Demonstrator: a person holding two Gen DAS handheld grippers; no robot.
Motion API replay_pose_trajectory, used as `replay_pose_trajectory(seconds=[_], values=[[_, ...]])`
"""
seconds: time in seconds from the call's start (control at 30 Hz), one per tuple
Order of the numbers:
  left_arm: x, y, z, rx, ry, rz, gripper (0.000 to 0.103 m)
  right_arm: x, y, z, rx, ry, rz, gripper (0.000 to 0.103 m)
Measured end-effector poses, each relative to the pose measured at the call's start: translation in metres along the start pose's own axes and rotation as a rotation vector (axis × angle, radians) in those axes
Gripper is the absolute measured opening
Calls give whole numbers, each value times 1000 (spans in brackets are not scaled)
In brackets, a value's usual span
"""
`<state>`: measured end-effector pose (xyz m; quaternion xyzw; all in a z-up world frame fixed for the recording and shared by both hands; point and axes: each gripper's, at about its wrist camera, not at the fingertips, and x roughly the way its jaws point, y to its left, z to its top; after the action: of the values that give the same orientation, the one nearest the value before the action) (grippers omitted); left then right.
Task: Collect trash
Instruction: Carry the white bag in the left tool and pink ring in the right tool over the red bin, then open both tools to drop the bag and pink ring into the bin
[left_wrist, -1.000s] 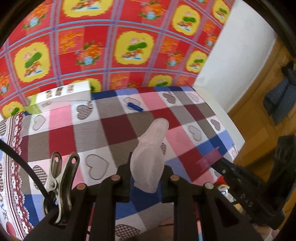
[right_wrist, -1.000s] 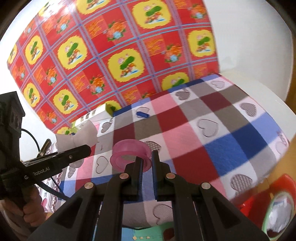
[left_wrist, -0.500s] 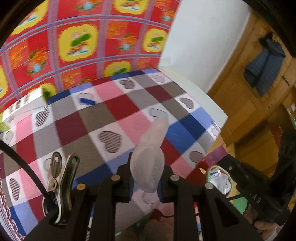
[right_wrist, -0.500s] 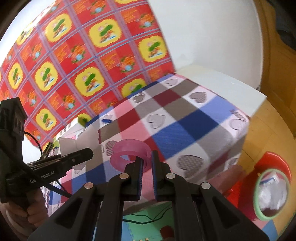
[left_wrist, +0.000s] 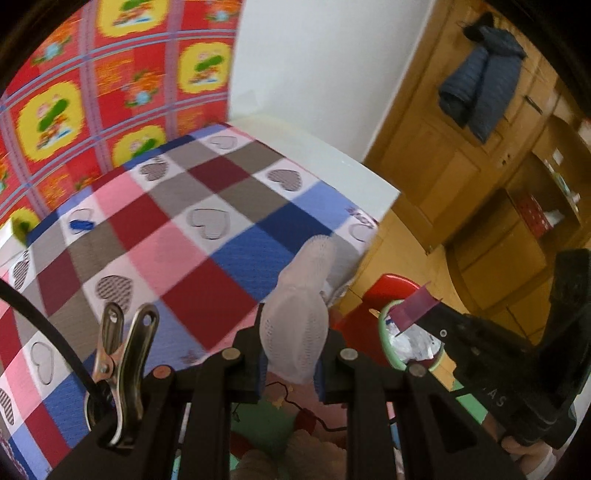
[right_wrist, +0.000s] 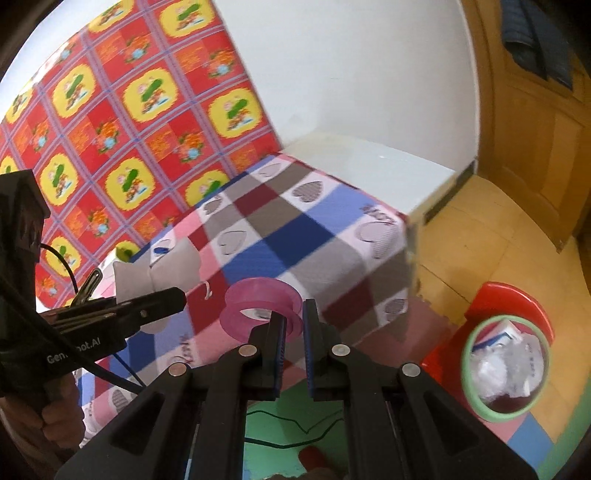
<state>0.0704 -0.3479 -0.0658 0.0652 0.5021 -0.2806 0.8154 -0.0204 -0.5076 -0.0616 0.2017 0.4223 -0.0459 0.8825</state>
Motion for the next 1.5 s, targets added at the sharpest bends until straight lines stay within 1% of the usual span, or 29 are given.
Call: replay_pose_trajectory(seconds=[0.2, 0.43, 0.67, 0.8, 1.0, 1.1, 1.27, 1.4, 1.5], values=[[22, -39, 6, 58, 37, -36, 19, -7, -45, -7, 63, 11, -51, 10], [49, -89, 8, 143, 89, -99, 19, -17, -101, -17, 153, 22, -108, 10], [81, -137, 6, 215, 126, -165, 19, -24, -159, -36, 244, 27, -177, 10], [100, -169, 0, 276, 143, -205, 19, -26, -188, -51, 296, 43, -211, 10], [134, -216, -16, 362, 191, -265, 20, -21, -229, -76, 352, 71, -269, 10], [156, -236, -24, 401, 220, -281, 19, -16, -247, -88, 376, 86, -295, 10], [196, -264, -36, 434, 277, -310, 20, -3, -276, -110, 413, 119, -340, 10], [226, -280, -48, 469, 295, -306, 20, 12, -295, -124, 430, 142, -372, 10], [250, -289, -58, 472, 329, -316, 20, 26, -307, -135, 433, 172, -385, 10]])
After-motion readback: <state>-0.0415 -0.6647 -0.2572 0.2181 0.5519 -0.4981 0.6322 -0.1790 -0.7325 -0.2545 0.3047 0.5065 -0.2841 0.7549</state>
